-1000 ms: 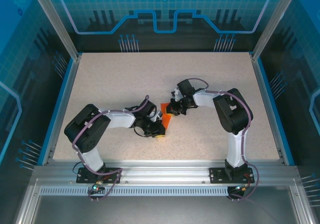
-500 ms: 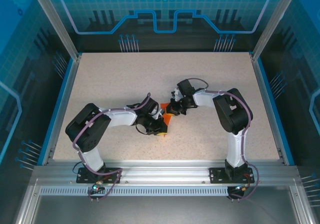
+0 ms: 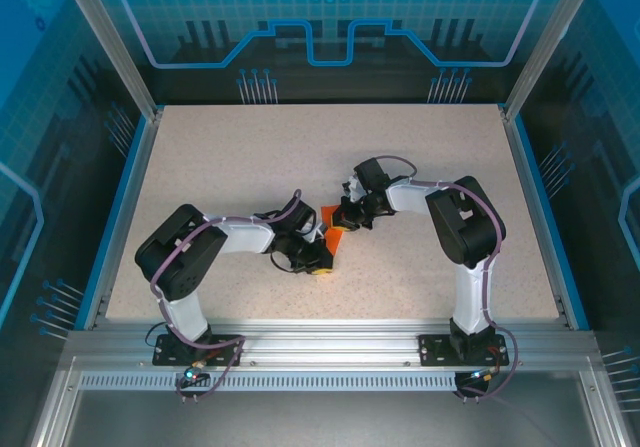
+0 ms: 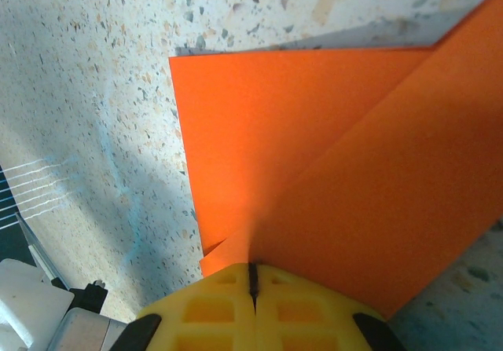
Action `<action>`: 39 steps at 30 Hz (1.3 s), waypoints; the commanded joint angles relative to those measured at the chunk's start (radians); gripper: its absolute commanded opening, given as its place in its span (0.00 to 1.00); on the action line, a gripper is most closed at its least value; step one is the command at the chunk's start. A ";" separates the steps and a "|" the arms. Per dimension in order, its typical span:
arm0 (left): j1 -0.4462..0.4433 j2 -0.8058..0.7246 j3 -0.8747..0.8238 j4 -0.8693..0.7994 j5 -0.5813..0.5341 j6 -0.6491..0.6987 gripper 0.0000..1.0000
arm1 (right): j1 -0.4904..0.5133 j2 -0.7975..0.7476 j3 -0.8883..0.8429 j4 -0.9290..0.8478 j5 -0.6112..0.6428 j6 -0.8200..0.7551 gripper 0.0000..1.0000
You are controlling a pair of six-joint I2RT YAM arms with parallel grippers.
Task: Fold a paper plane with a square sheet of paper (fold left side to right side)
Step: Fold the wing for the fifth time at the center of the table.
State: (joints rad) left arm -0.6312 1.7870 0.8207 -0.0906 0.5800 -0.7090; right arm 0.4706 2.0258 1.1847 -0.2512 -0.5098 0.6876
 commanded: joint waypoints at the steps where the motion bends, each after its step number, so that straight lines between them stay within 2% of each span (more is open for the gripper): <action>1: -0.007 0.020 -0.041 -0.056 0.007 -0.011 0.12 | -0.018 0.077 -0.039 -0.119 0.131 -0.015 0.00; 14: -0.015 -0.021 -0.067 -0.041 0.023 -0.009 0.11 | -0.016 0.072 -0.021 -0.113 0.120 -0.013 0.00; 23: -0.009 -0.161 -0.039 -0.077 0.021 0.019 0.14 | -0.018 0.063 0.005 -0.079 0.075 0.001 0.00; 30: 0.046 -0.321 -0.029 -0.111 -0.069 0.022 0.27 | -0.018 -0.053 0.000 -0.054 0.087 -0.018 0.03; 37: 0.129 -0.515 -0.028 -0.174 -0.252 0.041 0.59 | -0.001 -0.212 0.000 -0.141 0.204 -0.065 0.23; 39: 0.146 -0.551 -0.017 -0.200 -0.309 0.052 0.64 | 0.015 -0.248 0.008 -0.200 0.269 -0.081 0.29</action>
State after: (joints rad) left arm -0.5034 1.2800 0.7727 -0.2226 0.3836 -0.6811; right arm 0.4671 1.8423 1.1873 -0.3435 -0.3443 0.6476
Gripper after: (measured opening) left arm 0.628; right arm 0.270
